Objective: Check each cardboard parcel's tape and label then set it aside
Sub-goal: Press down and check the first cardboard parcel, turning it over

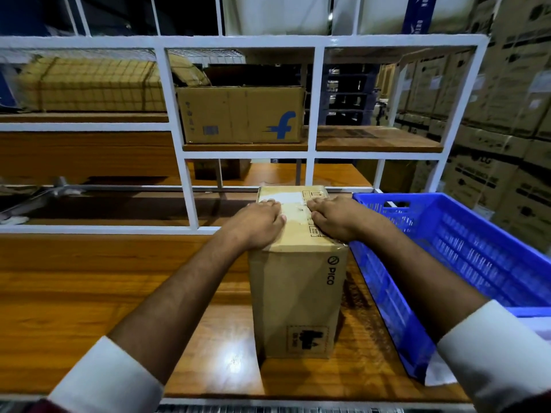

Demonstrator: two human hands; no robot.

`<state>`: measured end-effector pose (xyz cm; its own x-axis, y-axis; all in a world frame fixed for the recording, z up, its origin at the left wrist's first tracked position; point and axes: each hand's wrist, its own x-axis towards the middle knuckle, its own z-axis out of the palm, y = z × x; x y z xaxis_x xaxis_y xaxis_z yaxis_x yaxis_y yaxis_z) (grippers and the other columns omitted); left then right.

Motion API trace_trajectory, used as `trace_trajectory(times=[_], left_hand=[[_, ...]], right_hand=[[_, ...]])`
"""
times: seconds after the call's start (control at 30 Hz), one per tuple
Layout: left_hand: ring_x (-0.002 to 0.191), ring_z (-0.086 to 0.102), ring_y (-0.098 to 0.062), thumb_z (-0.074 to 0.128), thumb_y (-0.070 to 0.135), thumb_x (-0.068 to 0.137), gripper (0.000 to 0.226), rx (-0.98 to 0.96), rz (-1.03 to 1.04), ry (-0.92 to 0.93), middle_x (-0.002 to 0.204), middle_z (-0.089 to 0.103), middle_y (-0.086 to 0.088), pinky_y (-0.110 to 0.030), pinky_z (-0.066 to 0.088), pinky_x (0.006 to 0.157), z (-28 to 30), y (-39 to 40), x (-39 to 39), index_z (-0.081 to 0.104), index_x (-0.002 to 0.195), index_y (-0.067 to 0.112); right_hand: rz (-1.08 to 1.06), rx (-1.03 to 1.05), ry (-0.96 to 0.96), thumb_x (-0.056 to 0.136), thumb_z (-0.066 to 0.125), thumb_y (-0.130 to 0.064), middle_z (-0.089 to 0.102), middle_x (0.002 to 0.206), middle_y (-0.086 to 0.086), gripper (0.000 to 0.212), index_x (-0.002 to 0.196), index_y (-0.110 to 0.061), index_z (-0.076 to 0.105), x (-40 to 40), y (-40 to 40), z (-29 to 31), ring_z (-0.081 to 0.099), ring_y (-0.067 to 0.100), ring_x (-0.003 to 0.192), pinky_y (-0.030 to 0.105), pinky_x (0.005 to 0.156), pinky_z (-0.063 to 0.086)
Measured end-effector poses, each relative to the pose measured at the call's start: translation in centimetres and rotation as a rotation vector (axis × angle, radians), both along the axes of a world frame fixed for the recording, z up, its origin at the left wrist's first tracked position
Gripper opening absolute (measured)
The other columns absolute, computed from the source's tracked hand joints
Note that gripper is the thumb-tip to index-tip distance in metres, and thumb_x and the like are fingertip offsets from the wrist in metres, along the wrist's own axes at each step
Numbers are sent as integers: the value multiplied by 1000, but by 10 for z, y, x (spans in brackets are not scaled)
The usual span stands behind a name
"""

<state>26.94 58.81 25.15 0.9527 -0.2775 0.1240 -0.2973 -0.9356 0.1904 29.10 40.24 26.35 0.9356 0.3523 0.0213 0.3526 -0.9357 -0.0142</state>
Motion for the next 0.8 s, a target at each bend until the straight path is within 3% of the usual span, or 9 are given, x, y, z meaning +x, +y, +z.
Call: trace_trajectory(times=[0.13,0.2,0.33,0.47,0.57,0.63,0.8], left_hand=[[136,41,-22,32,38,105,46,2,-87,0,151,42,-6,-40,32,114,-2,-8,-8,42,146,21],[144,31,-20,29,39,105,50,30,-105,-26,157,35,-5,-39,25,116,-10,-11,-14,36,150,20],[148,20,-16,25,38,107,52,56,-70,-78,161,24,-2,-36,17,118,-15,-14,-22,25,155,19],[145,27,-17,27,40,106,50,1,-54,-101,158,32,-1,-37,22,117,-13,-16,-31,33,152,21],[141,36,-17,31,42,106,48,-70,-34,-133,155,39,-1,-37,29,114,-15,-6,-44,42,147,20],[143,31,-14,31,41,106,48,-93,-47,-132,156,36,2,-33,23,116,-20,3,-52,40,149,22],[147,20,-9,27,42,106,50,-108,-40,-149,160,28,6,-29,11,118,-28,4,-56,31,153,26]], right_hand=[[48,42,5,105,30,-37,44,151,7,46,148,-28,40,-17,9,2,46,27,132,39,107,37],[87,41,-45,105,29,-35,47,149,7,44,144,-22,46,-24,14,-8,48,26,129,38,105,38],[81,71,-116,105,26,-35,35,158,5,50,151,-19,36,-26,13,-22,35,21,143,39,116,27],[79,124,-94,106,27,-35,32,159,2,50,153,-19,33,-36,10,-17,31,18,145,38,120,22],[62,127,-127,106,29,-36,40,155,1,49,150,-20,39,-45,-3,-17,42,19,137,41,116,30],[50,164,-135,105,30,-39,44,153,0,49,149,-22,40,-52,-10,-22,48,18,132,38,110,39],[47,197,-152,106,29,-36,34,158,0,49,152,-21,35,-59,-12,-28,33,17,143,36,117,28]])
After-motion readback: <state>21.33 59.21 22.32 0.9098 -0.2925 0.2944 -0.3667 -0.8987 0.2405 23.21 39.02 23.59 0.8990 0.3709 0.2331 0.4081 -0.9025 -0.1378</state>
